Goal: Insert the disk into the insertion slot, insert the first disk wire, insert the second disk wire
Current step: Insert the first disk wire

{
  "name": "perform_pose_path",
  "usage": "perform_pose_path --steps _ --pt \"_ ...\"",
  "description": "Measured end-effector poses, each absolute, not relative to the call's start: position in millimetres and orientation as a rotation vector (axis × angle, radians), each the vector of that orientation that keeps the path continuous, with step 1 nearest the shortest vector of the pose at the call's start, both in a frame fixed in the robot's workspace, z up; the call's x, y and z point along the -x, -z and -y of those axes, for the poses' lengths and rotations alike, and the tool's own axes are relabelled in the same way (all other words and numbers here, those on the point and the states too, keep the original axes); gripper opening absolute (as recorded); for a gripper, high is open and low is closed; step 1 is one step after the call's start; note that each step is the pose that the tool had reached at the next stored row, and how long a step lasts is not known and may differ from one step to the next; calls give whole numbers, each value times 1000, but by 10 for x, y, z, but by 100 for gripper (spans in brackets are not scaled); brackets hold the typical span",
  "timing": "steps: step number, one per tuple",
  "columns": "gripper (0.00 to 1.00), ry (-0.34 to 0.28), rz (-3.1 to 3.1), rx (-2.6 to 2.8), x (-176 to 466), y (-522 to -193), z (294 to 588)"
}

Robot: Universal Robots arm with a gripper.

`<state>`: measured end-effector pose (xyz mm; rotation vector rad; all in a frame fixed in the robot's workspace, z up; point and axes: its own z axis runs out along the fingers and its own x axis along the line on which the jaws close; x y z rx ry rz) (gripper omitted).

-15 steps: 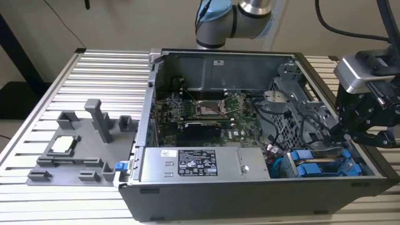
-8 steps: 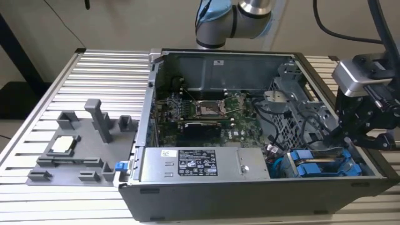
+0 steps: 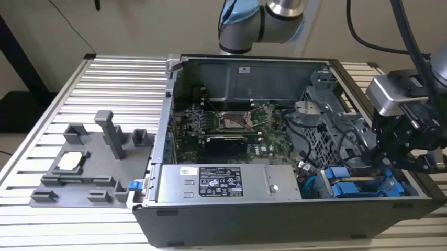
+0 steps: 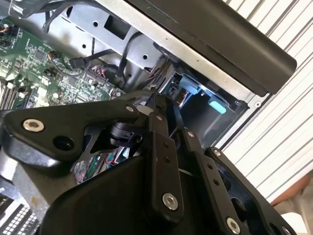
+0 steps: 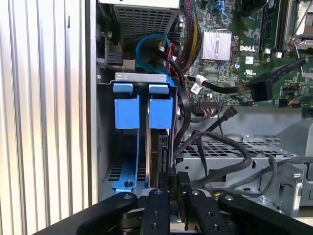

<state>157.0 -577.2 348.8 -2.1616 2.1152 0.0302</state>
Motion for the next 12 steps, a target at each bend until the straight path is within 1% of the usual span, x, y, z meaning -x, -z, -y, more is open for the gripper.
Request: perform_pose_path --steps 12 --pt "19 -4 -2127 2172 -1567 -3426 5771"
